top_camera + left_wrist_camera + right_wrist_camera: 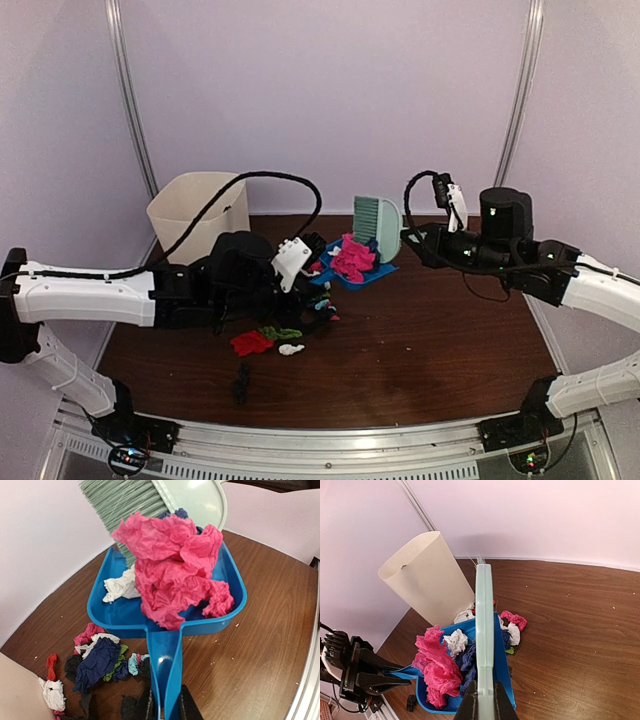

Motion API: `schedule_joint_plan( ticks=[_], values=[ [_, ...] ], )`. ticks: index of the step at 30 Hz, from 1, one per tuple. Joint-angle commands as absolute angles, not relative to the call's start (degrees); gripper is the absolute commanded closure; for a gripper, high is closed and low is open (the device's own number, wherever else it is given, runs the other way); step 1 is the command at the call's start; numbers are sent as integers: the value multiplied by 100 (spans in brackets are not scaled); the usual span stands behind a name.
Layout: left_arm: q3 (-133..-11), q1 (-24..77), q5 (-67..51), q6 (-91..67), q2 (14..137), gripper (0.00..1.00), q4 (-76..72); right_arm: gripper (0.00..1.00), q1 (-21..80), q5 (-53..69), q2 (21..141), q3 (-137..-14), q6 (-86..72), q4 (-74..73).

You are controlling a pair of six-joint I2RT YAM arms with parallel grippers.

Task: Sweep away the paper scraps from the table
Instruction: Sweep the paper scraps into the dustpan.

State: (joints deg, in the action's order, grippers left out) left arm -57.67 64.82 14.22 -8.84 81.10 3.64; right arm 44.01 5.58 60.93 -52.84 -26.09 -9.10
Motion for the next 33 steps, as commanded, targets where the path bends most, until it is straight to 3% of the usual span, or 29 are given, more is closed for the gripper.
schedule_joint_plan(
  ticks=[1,20,33],
  values=[
    [-5966,6444,1793,-829,7784,100,365,100,4430,569,6248,-5822,-2347,-853],
    [-5976,6447,2188,-908,7272,100,558,100,4423,-224,6733,-6946,-1884,-873],
    [-6253,6418,2662,-1140,7218,100,1191,100,4084,-1808,6698,-6406,-1982,-470]
  ],
)
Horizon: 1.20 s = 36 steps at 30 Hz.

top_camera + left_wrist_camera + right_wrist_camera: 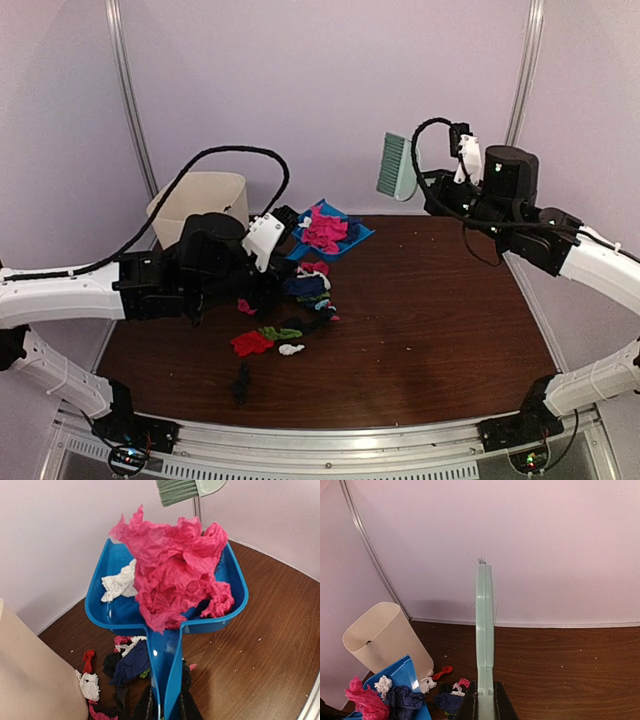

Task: Sweep away the paper scraps from the table
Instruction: Sweep the paper scraps into the dustpan, then dump the paper scraps in the dustpan into the trash bin.

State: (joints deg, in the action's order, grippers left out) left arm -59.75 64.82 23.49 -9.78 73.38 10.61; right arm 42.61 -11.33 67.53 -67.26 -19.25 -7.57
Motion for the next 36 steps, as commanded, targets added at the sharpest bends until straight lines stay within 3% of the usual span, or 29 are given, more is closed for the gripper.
schedule_joint_plan(
  ticks=[1,13,36],
  values=[
    [-6291,6393,2677,-1175,7216,100,1260,100,4045,-1837,6654,-6262,-2016,-403],
    [-6812,6021,2916,-1608,7146,100,1914,100,3851,-1842,6319,-4639,-2336,213],
    [-7403,4191,2494,-2495,6920,100,2561,100,3848,-1368,6310,-4004,-2539,571]
  ],
)
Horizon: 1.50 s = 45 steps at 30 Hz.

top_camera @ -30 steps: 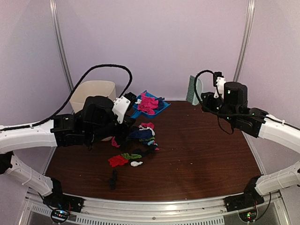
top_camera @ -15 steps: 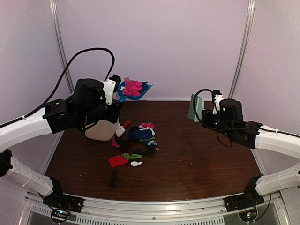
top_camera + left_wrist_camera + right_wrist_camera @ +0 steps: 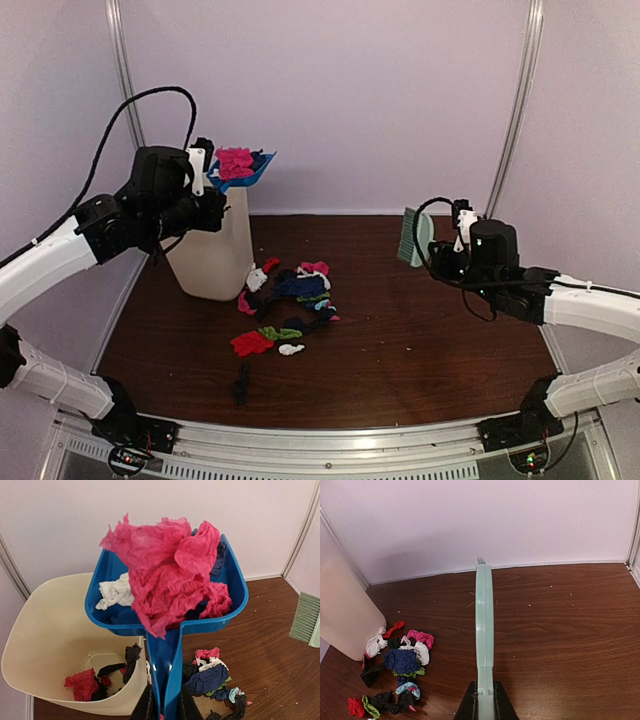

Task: Sweep away the paper scraps from the table
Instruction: Dump the paper scraps in the dustpan into the trash bin.

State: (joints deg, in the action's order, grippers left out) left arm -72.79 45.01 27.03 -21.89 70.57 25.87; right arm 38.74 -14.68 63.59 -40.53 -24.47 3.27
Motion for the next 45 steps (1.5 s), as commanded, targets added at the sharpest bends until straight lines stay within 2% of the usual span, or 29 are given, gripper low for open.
schedule_joint_plan(
  ticks=[1,13,22,45],
  values=[
    [-7393,4097,2395,-2542,6910,100,2557,100,3848,-1359,6311,-3995,-2548,571],
    [-6937,3250,1366,-3467,6777,100,2257,100,3847,-1331,6192,-3816,-2584,529],
    [-6532,3111,1477,-4034,6519,100,2071,100,3845,-1360,6085,-3726,-2602,510],
    [-6241,2596,280,-5836,6502,100,1345,100,3844,-1361,6160,-3738,-2602,483]
  ],
)
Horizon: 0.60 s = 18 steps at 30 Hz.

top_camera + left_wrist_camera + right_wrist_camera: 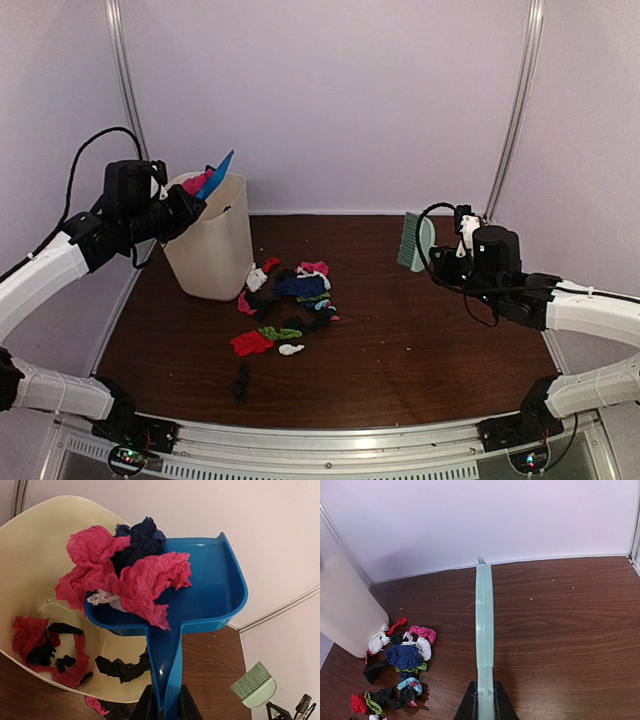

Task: Sweep away the paper scraps from the table
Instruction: Dump the paper scraps in the dustpan into the trash bin.

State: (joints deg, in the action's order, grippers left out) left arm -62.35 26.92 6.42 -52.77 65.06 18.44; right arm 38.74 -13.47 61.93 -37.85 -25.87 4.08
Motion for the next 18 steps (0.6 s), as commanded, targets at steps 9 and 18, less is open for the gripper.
schedule_joint_plan(
  ticks=[9,18],
  values=[
    [-6651,2566,182,-6658,6677,100,1520,100,3849,-1397,6130,-3727,-2570,466],
    [-6499,2558,0,-7690,6670,100,1084,100,3842,-1406,6025,-3720,-2575,398]
  ],
)
